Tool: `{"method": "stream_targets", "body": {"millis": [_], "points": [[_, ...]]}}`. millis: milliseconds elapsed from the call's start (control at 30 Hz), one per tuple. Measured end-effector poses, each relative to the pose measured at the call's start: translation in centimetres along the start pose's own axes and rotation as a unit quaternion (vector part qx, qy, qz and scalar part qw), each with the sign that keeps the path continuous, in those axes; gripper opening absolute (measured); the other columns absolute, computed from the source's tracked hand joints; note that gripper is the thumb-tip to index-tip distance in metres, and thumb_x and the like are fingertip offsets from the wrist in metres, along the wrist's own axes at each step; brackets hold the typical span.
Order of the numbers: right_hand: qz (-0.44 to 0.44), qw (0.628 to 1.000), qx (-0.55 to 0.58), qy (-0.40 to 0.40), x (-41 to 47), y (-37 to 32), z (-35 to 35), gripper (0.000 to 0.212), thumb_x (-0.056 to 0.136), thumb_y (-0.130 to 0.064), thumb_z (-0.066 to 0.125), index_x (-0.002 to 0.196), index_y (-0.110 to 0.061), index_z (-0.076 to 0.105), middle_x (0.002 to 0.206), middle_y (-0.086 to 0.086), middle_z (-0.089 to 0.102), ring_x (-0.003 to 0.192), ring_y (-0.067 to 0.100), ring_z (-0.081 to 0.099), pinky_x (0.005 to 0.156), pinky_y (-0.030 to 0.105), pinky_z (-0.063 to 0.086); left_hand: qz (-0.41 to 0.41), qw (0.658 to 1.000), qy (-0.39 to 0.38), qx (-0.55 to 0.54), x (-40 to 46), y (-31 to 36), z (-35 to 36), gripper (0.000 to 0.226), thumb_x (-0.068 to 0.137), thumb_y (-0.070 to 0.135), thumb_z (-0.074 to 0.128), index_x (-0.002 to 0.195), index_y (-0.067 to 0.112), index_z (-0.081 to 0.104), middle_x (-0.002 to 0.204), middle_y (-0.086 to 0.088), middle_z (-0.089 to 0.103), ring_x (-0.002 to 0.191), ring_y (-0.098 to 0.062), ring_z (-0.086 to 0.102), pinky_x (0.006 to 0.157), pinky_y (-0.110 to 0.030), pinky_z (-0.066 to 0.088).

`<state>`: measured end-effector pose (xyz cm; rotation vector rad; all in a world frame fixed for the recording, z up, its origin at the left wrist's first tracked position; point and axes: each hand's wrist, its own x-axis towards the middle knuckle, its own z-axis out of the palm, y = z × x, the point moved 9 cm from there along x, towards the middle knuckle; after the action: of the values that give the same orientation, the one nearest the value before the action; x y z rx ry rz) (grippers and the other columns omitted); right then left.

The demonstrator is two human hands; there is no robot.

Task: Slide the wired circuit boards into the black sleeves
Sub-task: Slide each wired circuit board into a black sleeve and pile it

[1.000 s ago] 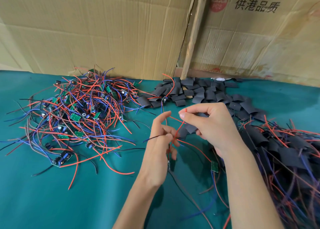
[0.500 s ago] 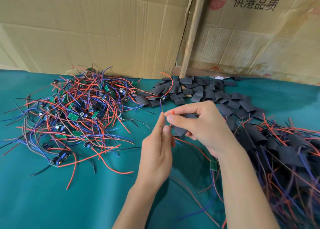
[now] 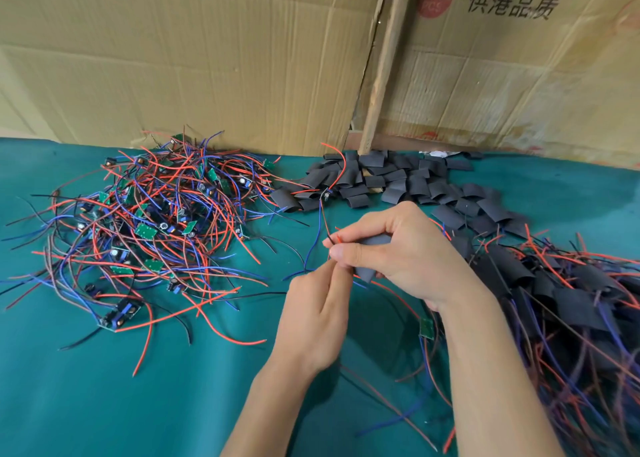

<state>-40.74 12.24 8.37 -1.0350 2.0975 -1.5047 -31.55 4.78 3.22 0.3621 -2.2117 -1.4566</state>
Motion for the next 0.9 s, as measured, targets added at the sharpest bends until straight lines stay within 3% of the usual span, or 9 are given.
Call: {"method": "stream_targets", "body": {"millis": [67, 133, 200, 267, 367, 500, 567, 700, 900], "points": [[0.002, 1.000, 0.011, 0.010, 0.0, 0.2, -0.2, 0.005, 0.083, -0.012, 0.082, 0.085, -0.017, 0.083, 0.076, 0.004, 0.078, 0.074, 0.016, 0.074, 0.077, 0.034, 0.059, 0.024, 0.999, 0.028, -0.016, -0.1, 0.5, -0.5, 0.043, 0.104, 0.041, 0.042, 0.067, 0.019, 0.046, 0.051, 0.009, 0.046, 0.047, -0.008, 0.037, 0.048, -0.025, 0.032], [0.007, 0.999, 0.042, 0.004, -0.1, 0.3, 0.0, 0.002, 0.084, -0.010, 0.081, 0.086, -0.010, 0.082, 0.072, 0.004, 0.076, 0.061, 0.010, 0.066, 0.058, 0.019, 0.051, 0.044, 0.997, 0.057, -0.031, 0.0, 0.8, -1.1, 0.035, 0.106, 0.027, 0.050, 0.074, 0.018, 0.061, 0.056, 0.009, 0.061, 0.048, -0.003, 0.053, 0.052, -0.014, 0.038], [0.017, 0.998, 0.052, 0.012, -0.1, 0.5, -0.1, 0.005, 0.083, -0.010, 0.082, 0.088, -0.011, 0.082, 0.071, 0.004, 0.074, 0.057, 0.009, 0.060, 0.048, 0.013, 0.042, 0.039, 0.994, 0.080, -0.064, 0.2, 0.5, -1.7, 0.028, 0.105, 0.017, 0.053, 0.081, 0.017, 0.068, 0.063, 0.007, 0.065, 0.051, -0.008, 0.061, 0.055, -0.019, 0.046], [0.026, 0.996, 0.083, 0.011, -0.1, 0.7, -0.1, 0.013, 0.081, -0.010, 0.085, 0.094, -0.011, 0.080, 0.073, 0.005, 0.072, 0.057, 0.014, 0.059, 0.046, 0.019, 0.044, 0.021, 0.991, 0.096, -0.094, 0.4, 0.0, -2.0, 0.026, 0.104, 0.014, 0.053, 0.085, 0.018, 0.069, 0.063, 0.003, 0.062, 0.047, -0.013, 0.058, 0.052, -0.027, 0.048], [0.015, 0.988, 0.153, 0.016, -0.2, 0.6, -0.5, 0.030, 0.075, -0.014, 0.086, 0.102, -0.005, 0.077, 0.081, 0.006, 0.072, 0.061, 0.019, 0.066, 0.056, 0.024, 0.053, 0.013, 0.987, 0.126, -0.096, 0.4, -0.3, -2.6, 0.024, 0.105, 0.015, 0.052, 0.090, 0.023, 0.070, 0.054, 0.002, 0.051, 0.040, -0.012, 0.047, 0.047, -0.023, 0.042], [0.003, 0.981, 0.163, 0.108, -0.3, 0.7, -2.5, 0.042, 0.069, -0.029, 0.084, 0.102, -0.005, 0.075, 0.076, 0.010, 0.075, 0.065, 0.024, 0.073, 0.060, 0.026, 0.057, 0.008, 0.989, 0.129, -0.067, 0.4, -0.5, -2.5, 0.022, 0.104, 0.025, 0.053, 0.094, 0.025, 0.073, 0.050, 0.011, 0.047, 0.046, -0.024, 0.042, 0.050, -0.040, 0.042], [0.001, 0.977, 0.158, 0.140, -0.3, 0.7, -2.8, 0.039, 0.071, -0.031, 0.085, 0.100, -0.007, 0.074, 0.075, 0.013, 0.075, 0.060, 0.025, 0.072, 0.055, 0.026, 0.055, 0.009, 0.991, 0.120, -0.056, 0.4, -0.6, -2.3, 0.022, 0.103, 0.028, 0.055, 0.094, 0.023, 0.074, 0.049, 0.014, 0.047, 0.049, -0.018, 0.040, 0.051, -0.038, 0.041], [-0.017, 0.974, 0.158, 0.161, -0.2, 0.1, -2.8, 0.009, 0.088, -0.020, 0.079, 0.092, -0.012, 0.076, 0.069, 0.006, 0.072, 0.052, 0.023, 0.068, 0.045, 0.025, 0.051, 0.033, 0.992, 0.114, -0.040, 0.1, 0.1, -2.1, 0.023, 0.099, 0.032, 0.056, 0.088, 0.023, 0.074, 0.051, 0.013, 0.041, 0.049, -0.005, 0.030, 0.048, -0.021, 0.028], [-0.013, 0.990, 0.066, 0.125, 0.1, -0.3, -1.7, 0.010, 0.086, -0.012, 0.081, 0.092, -0.008, 0.074, 0.060, 0.010, 0.069, 0.042, 0.023, 0.062, 0.039, 0.025, 0.046, 0.041, 0.992, 0.121, 0.008, 0.1, 0.5, -2.1, 0.024, 0.094, 0.031, 0.055, 0.074, 0.021, 0.063, 0.055, 0.009, 0.037, 0.054, -0.009, 0.028, 0.049, -0.021, 0.024]]}}
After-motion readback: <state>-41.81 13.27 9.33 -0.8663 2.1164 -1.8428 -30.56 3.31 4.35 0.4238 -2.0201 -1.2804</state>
